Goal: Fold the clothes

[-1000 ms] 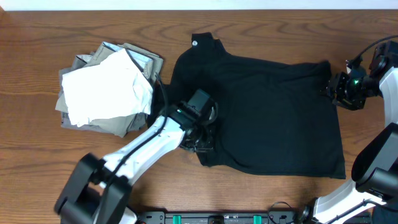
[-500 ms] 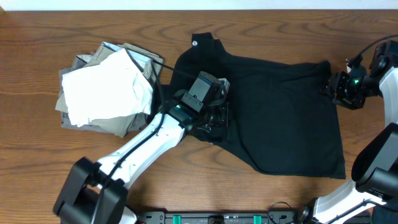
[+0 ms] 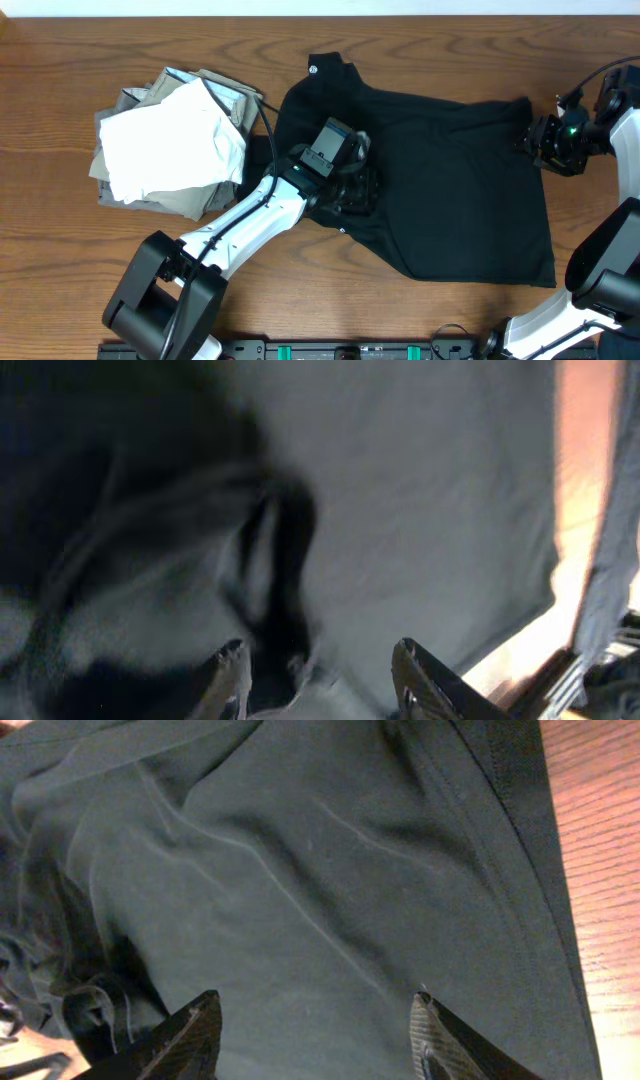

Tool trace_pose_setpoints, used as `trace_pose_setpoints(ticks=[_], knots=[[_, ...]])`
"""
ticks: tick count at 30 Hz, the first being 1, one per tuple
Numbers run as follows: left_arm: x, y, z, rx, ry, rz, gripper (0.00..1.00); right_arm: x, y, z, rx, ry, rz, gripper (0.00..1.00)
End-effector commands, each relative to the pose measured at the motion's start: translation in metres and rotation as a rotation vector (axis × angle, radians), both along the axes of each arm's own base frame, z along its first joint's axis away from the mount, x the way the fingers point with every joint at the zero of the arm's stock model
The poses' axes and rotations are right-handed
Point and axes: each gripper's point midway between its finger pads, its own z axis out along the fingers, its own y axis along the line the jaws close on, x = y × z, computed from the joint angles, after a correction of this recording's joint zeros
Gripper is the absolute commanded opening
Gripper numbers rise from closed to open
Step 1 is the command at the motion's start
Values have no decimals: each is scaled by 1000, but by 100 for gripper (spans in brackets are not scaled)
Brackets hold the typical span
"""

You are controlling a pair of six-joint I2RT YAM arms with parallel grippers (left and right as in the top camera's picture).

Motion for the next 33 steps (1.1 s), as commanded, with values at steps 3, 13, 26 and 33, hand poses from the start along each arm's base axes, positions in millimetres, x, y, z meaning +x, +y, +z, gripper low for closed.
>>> trace_pose_setpoints(ticks=[3, 13, 26, 33], knots=[[-25, 19, -16, 109, 90, -40, 47, 1, 7, 10, 1, -28, 14, 59], [-31, 20, -36, 256, -39, -150, 42, 2, 7, 11, 1, -28, 14, 59], [-33, 6, -52, 369, -189, -303, 6, 1, 7, 10, 2, -25, 14, 59], [-17, -12, -29, 333, -285, -362, 6, 1, 7, 10, 2, -26, 14, 59]])
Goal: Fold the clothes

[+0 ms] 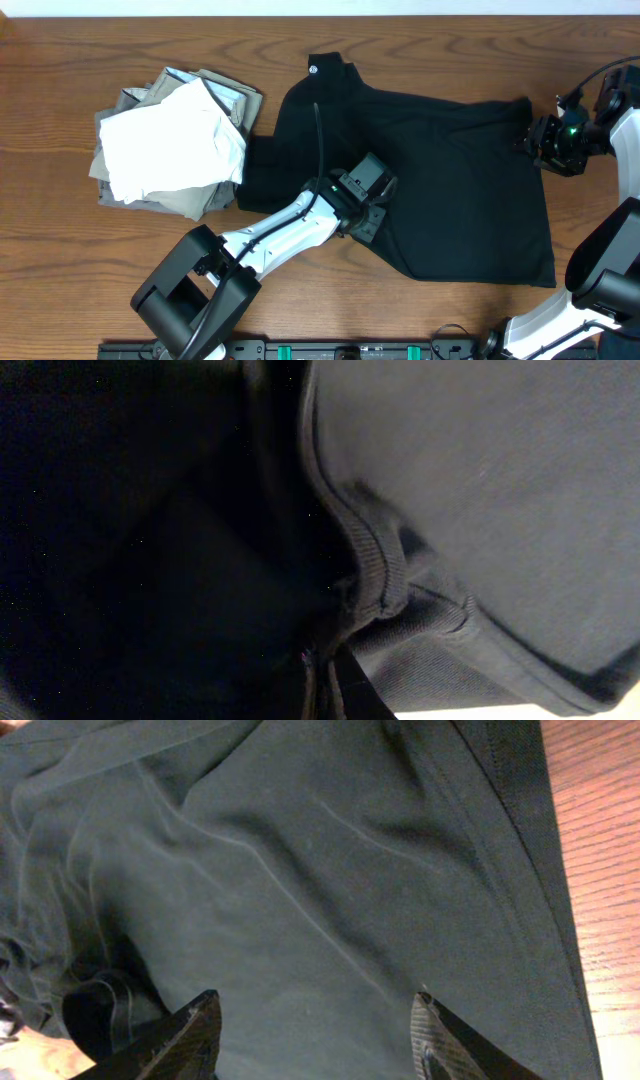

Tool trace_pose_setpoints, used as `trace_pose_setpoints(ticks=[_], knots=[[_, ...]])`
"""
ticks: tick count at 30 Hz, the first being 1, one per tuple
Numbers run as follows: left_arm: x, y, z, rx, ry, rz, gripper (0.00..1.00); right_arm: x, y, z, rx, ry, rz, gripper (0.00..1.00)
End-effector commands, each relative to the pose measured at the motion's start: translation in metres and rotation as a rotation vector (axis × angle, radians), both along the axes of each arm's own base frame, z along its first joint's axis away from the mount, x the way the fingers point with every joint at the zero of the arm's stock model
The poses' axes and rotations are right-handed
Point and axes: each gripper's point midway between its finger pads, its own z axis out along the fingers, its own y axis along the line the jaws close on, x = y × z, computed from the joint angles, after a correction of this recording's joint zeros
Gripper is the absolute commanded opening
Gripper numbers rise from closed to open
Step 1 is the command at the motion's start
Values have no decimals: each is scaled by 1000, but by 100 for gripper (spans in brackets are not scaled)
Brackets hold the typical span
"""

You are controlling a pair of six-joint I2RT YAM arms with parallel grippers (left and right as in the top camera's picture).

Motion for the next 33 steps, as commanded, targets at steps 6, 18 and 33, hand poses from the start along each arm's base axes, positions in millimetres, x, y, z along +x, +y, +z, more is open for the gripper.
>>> trace_pose_setpoints(ticks=[6, 18, 33], knots=[[34, -33, 43, -85, -190, -135, 6, 2, 7, 11, 0, -30, 14, 59], [36, -53, 40, -111, -256, -235, 14, 2, 7, 11, 0, -31, 14, 59], [38, -11, 26, 75, -230, -166, 54, 1, 7, 9, 0, -28, 14, 62]])
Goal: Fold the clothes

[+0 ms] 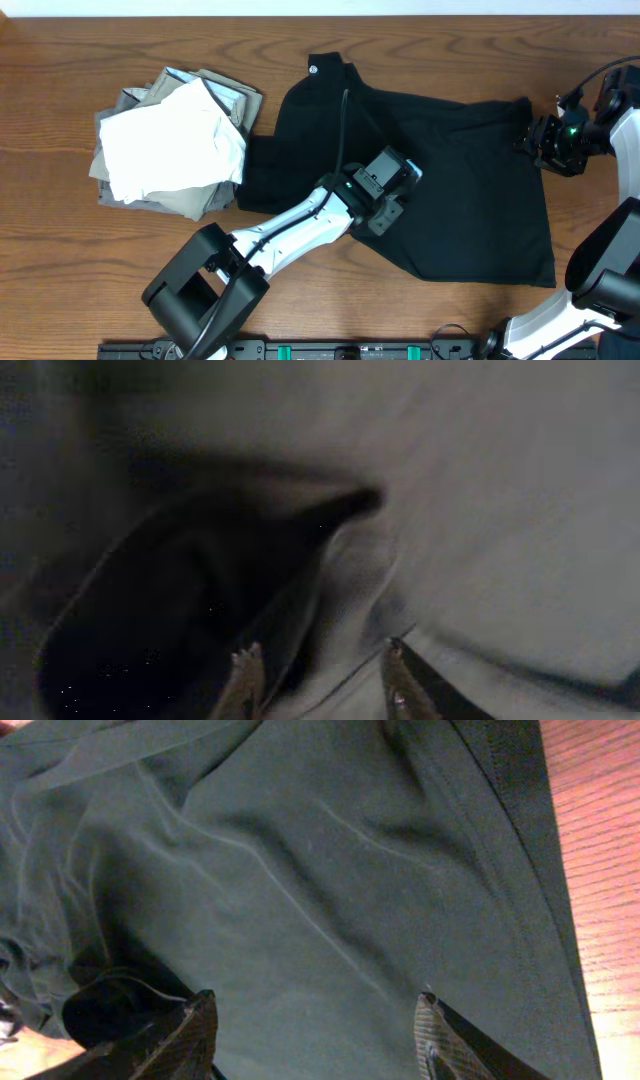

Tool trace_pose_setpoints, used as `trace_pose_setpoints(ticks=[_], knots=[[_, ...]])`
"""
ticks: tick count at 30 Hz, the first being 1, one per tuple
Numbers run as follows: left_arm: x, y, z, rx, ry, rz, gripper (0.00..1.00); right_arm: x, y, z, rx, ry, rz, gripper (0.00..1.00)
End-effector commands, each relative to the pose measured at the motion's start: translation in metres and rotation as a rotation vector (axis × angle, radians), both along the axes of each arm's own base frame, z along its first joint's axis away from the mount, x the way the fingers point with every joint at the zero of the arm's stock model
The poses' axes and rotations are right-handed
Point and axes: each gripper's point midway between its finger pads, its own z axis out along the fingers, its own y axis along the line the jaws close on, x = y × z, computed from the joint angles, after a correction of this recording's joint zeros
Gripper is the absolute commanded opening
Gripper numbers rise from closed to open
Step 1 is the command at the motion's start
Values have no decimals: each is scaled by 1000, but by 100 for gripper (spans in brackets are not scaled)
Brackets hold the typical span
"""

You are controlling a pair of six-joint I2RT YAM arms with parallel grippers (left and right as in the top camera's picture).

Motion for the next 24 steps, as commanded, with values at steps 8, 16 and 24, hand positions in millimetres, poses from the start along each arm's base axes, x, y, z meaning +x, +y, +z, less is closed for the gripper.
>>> trace_pose_setpoints(ticks=[8, 16, 24], knots=[[41, 35, 16, 14, -52, 156, 60, 0, 7, 8, 1, -24, 14, 62], [67, 34, 52, -198, 37, 232, 59, 3, 7, 9, -3, -34, 14, 62], [83, 45, 50, -222, 61, 275, 61, 5, 6, 9, -6, -44, 14, 62]])
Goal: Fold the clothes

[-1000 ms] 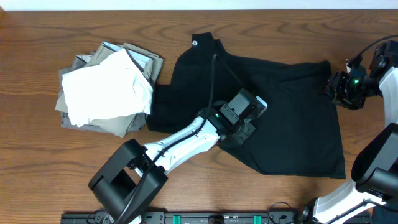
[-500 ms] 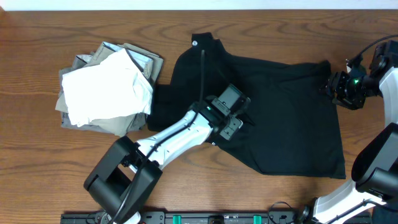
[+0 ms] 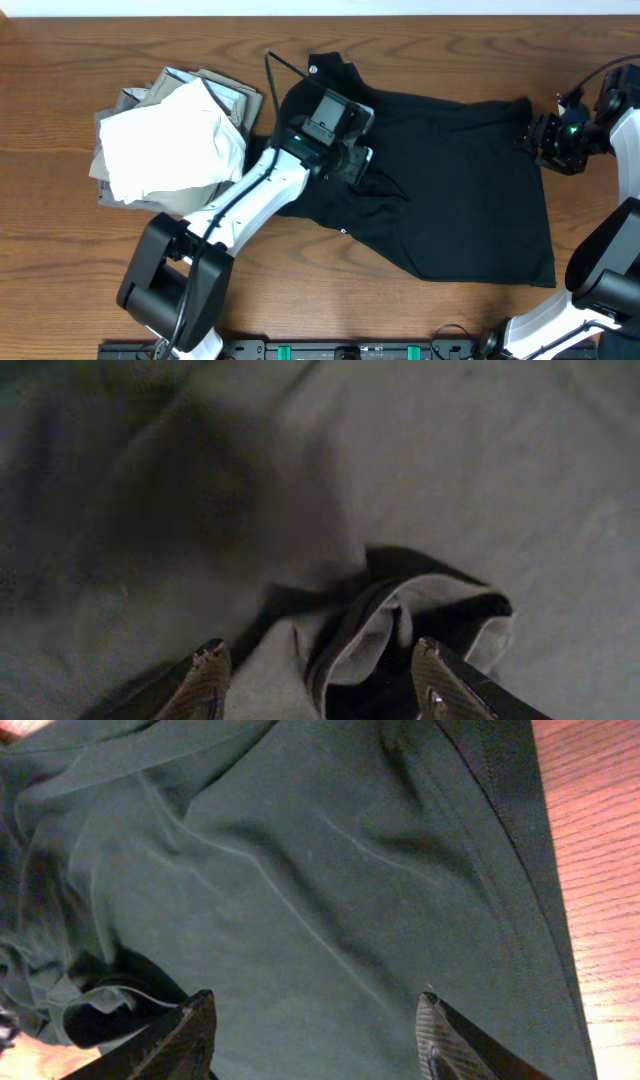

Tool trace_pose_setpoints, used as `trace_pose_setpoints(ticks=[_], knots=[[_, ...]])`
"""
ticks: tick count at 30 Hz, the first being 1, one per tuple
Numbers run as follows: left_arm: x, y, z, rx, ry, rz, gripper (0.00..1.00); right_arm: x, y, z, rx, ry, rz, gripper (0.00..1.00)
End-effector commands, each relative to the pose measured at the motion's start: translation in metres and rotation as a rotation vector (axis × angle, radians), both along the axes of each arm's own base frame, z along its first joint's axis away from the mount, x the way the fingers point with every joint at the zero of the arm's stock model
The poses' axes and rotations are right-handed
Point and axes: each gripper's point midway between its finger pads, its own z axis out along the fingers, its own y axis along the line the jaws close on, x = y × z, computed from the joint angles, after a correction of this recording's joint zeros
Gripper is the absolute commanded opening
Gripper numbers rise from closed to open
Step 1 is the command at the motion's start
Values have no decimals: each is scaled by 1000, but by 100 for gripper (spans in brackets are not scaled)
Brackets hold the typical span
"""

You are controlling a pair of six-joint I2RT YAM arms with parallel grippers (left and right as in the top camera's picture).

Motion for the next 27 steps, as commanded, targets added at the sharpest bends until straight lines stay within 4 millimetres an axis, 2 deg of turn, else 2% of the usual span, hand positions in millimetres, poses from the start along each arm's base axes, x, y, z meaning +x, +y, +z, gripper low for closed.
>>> trace_pose_setpoints(ticks=[1, 7, 9, 14, 17, 19, 21, 22, 23, 27], knots=[[-1, -4, -2, -24, 31, -4, 61, 1, 7, 9, 0, -28, 14, 62], [-4, -4, -34, 20, 84, -22, 58, 1, 7, 9, 0, -28, 14, 62], [-8, -8, -39, 9, 100, -61, 53, 2, 7, 9, 0, -29, 14, 62], [-21, -15, -54, 37, 115, -170, 49, 1, 7, 9, 2, -26, 12, 62], [-22, -14, -59, 76, 94, -202, 37, 1, 8, 9, 3, -24, 11, 62], [-19, -10, -60, 108, 75, -188, 25, 1, 8, 9, 3, -23, 11, 62], [-17, -8, -60, 115, 70, -183, 19, 1, 8, 9, 3, -23, 11, 62], [-18, -8, -60, 115, 72, -183, 10, 1, 8, 9, 3, -23, 11, 62], [-18, -8, -60, 116, 73, -183, 6, 1, 8, 9, 3, -24, 11, 62], [-14, 0, -44, 143, 61, -130, 6, 1, 8, 9, 3, -23, 11, 62]])
